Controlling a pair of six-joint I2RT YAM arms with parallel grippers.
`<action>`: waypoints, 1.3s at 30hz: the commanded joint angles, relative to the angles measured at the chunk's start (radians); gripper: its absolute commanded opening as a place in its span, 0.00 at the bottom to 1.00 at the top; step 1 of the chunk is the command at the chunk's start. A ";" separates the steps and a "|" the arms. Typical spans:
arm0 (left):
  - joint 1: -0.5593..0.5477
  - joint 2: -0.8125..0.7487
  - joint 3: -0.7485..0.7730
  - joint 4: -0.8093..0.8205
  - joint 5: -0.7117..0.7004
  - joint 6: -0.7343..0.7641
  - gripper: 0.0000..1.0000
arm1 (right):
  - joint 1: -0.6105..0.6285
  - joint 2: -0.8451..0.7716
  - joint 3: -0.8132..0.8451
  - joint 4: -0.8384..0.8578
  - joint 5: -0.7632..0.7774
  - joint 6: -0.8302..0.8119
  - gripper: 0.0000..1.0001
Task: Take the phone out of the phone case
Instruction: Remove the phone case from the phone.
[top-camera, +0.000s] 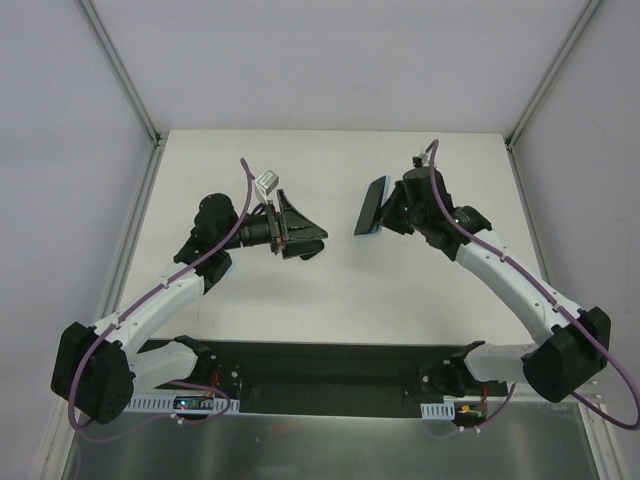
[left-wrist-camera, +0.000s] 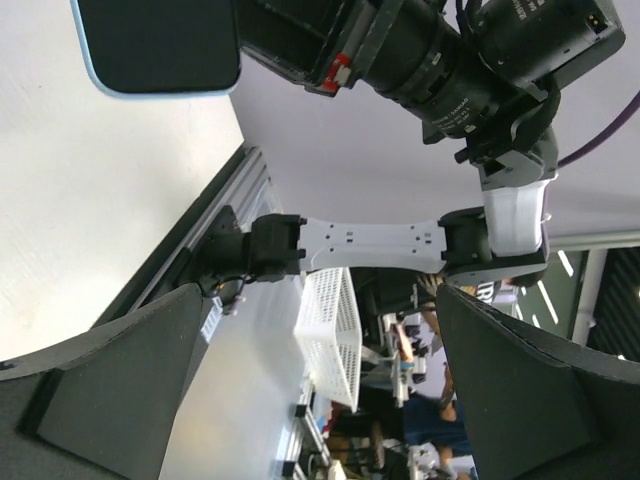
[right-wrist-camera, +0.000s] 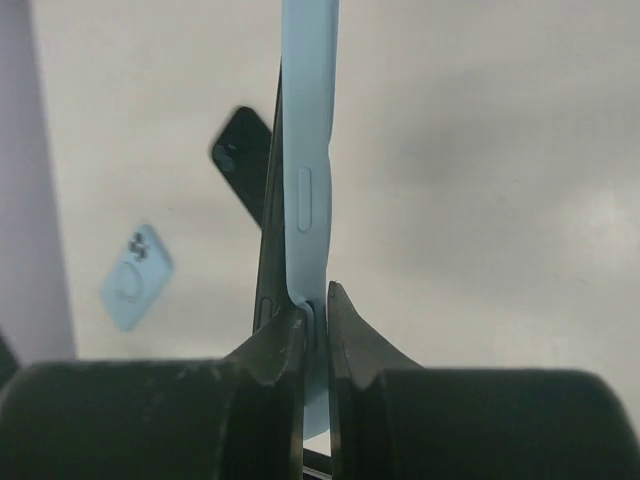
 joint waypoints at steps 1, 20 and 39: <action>0.004 -0.029 0.066 -0.102 0.066 0.137 0.99 | 0.017 -0.074 0.047 -0.209 0.124 -0.199 0.01; 0.004 0.031 0.054 -0.205 0.006 0.172 0.99 | 0.126 0.174 -0.079 -0.340 0.153 -0.439 0.02; 0.004 0.046 0.052 -0.265 -0.011 0.214 0.99 | 0.175 0.337 -0.228 -0.061 0.318 -0.293 0.19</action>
